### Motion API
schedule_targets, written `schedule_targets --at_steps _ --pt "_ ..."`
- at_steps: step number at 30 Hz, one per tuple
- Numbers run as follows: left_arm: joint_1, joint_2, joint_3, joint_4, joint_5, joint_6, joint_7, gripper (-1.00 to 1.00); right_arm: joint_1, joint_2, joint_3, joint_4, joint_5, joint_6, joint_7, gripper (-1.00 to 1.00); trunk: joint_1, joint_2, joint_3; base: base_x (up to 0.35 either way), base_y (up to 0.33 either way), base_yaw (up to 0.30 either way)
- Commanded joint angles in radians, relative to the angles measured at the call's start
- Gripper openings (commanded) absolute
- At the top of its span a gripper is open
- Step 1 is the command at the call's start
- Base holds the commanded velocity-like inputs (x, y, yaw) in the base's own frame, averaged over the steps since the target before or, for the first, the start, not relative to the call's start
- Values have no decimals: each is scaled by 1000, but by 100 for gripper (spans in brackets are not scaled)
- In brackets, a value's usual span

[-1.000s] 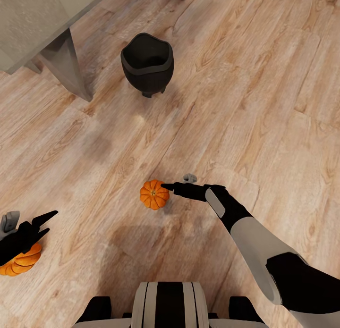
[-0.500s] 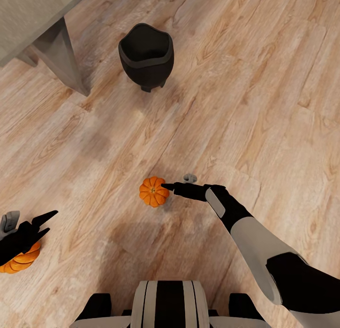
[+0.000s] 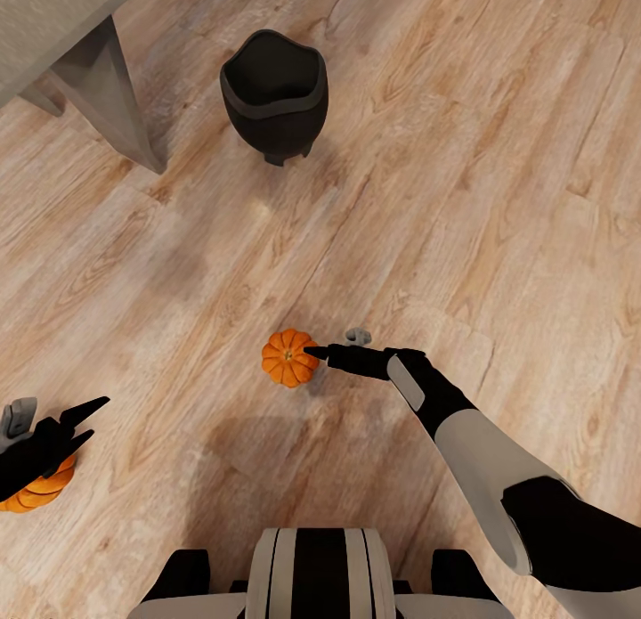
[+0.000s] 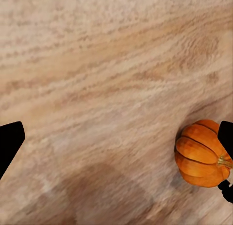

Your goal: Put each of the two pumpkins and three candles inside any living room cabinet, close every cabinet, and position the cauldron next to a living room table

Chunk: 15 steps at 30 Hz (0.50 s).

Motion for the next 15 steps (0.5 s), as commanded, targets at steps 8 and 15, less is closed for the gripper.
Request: schedule_targets --at_steps 8,15 --pt "-1 0 3 0 -10 5 -11 100 0 0 1 0 -6 6 -1 100 1 -1 -8 0 0 0" --pt "-1 0 3 0 -10 6 -12 100 0 0 1 0 -6 6 -1 100 1 -1 -8 0 0 0"
